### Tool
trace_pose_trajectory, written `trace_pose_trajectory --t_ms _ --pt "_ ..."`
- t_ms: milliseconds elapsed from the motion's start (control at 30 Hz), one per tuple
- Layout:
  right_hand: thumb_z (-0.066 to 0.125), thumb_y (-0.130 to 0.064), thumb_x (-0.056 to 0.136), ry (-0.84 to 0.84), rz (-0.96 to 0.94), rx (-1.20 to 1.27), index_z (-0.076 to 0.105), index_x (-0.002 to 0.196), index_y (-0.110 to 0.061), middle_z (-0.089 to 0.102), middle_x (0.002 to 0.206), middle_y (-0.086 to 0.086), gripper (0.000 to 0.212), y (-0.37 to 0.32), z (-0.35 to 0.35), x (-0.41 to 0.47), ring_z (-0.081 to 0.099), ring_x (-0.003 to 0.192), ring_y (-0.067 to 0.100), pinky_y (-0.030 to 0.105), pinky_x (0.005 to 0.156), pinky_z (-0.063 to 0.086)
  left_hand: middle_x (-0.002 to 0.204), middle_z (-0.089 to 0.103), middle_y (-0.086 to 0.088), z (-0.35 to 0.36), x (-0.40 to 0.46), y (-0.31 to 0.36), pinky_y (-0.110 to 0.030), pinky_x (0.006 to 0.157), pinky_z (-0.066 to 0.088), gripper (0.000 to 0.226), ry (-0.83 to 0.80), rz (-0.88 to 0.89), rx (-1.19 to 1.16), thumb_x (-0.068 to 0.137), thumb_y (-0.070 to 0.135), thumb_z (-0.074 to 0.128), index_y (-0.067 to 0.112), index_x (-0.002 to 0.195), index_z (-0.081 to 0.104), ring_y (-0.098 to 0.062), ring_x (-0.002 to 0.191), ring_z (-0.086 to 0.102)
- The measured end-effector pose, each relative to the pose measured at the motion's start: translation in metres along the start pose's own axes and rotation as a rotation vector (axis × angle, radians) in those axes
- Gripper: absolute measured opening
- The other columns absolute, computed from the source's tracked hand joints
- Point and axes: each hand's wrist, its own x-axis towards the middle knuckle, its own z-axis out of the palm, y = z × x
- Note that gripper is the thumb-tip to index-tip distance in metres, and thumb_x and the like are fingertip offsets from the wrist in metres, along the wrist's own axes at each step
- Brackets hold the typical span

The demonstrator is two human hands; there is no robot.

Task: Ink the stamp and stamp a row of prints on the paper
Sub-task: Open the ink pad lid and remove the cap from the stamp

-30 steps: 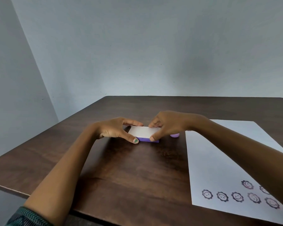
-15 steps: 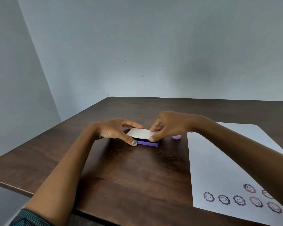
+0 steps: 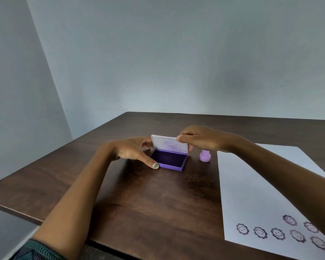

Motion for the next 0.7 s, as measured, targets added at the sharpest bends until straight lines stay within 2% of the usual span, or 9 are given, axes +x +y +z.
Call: trace_pose_trajectory --t_ms 67,167,267,400,500,567,600,633,700 --pt "0.039 -0.021 0.093 0.067 0.01 0.04 0.055 0.094 0.011 0.066 0.097 0.027 0.036 0.004 0.0 0.003 0.063 0.079 0.029 0.032 0.072 0.041 0.112 0.061 0.034 0.0 0.002 -0.002 0.002 0.071 0.039 0.053 0.021 -0.001 0.001 0.067 0.033 0.082 0.055 0.107 0.055 0.017 0.101 0.053" --pt "0.04 -0.02 0.092 0.141 0.018 0.067 0.059 0.1 -0.003 0.07 0.1 0.022 0.027 0.009 0.003 0.007 0.069 0.084 0.031 0.029 0.067 0.044 0.119 0.059 0.028 -0.001 0.004 -0.006 -0.007 0.08 0.037 0.062 0.044 -0.016 0.01 0.063 0.036 0.083 0.048 0.115 0.051 0.017 0.105 0.05" --pt "0.041 -0.015 0.092 0.237 0.017 0.086 0.058 0.104 -0.008 0.069 0.099 0.021 0.022 0.012 0.005 0.011 0.066 0.073 0.024 0.026 0.061 0.045 0.123 0.056 0.023 -0.001 0.004 -0.009 -0.018 0.089 0.036 0.068 0.052 -0.04 0.029 0.059 0.039 0.083 0.044 0.118 0.049 0.007 0.115 0.047" --pt "0.044 -0.007 0.087 0.349 0.036 0.06 0.063 0.103 -0.004 0.071 0.098 0.017 0.024 0.017 0.006 0.016 0.066 0.076 0.025 0.035 0.072 0.053 0.13 0.052 0.016 -0.002 0.008 -0.008 -0.028 0.1 0.031 0.081 0.069 -0.075 0.044 0.056 0.041 0.083 0.042 0.126 0.043 -0.007 0.123 0.043" --pt "0.046 -0.008 0.085 0.33 0.048 0.034 0.063 0.097 0.009 0.067 0.096 0.028 0.027 0.02 0.006 0.017 0.052 0.068 0.021 0.031 0.065 0.043 0.125 0.053 0.021 -0.002 0.009 -0.009 -0.024 0.098 0.034 0.08 0.047 -0.075 0.023 0.057 0.039 0.083 0.049 0.124 0.04 0.0 0.118 0.045" --pt "0.046 -0.009 0.085 0.309 0.059 0.046 0.057 0.094 0.017 0.06 0.096 0.037 0.029 0.02 0.006 0.015 0.04 0.065 0.026 0.029 0.063 0.032 0.115 0.053 0.03 -0.002 0.008 -0.01 -0.015 0.09 0.034 0.071 0.033 -0.076 0.004 0.06 0.036 0.084 0.052 0.114 0.042 0.01 0.111 0.045" --pt "0.047 -0.009 0.085 0.298 0.065 0.05 0.056 0.088 0.018 0.057 0.09 0.04 0.029 0.02 0.007 0.014 0.037 0.064 0.031 0.029 0.063 0.029 0.112 0.052 0.033 -0.002 0.008 -0.01 -0.012 0.087 0.033 0.067 0.028 -0.079 -0.002 0.061 0.033 0.084 0.053 0.11 0.043 0.013 0.108 0.045" --pt "0.047 -0.01 0.086 0.28 0.071 0.051 0.054 0.076 0.016 0.05 0.077 0.039 0.029 0.02 0.007 0.012 0.033 0.063 0.035 0.029 0.062 0.026 0.11 0.052 0.035 -0.003 0.008 -0.009 -0.009 0.084 0.033 0.064 0.025 -0.082 -0.005 0.064 0.031 0.084 0.054 0.107 0.044 0.016 0.105 0.044" --pt "0.046 -0.01 0.086 0.236 0.07 0.061 0.041 0.059 -0.001 0.031 0.056 0.017 0.029 0.019 0.008 0.01 0.024 0.056 0.027 0.031 0.056 0.02 0.111 0.052 0.033 -0.002 0.008 -0.008 -0.008 0.084 0.033 0.066 0.029 -0.093 0.007 0.066 0.029 0.083 0.055 0.112 0.042 0.016 0.106 0.045"
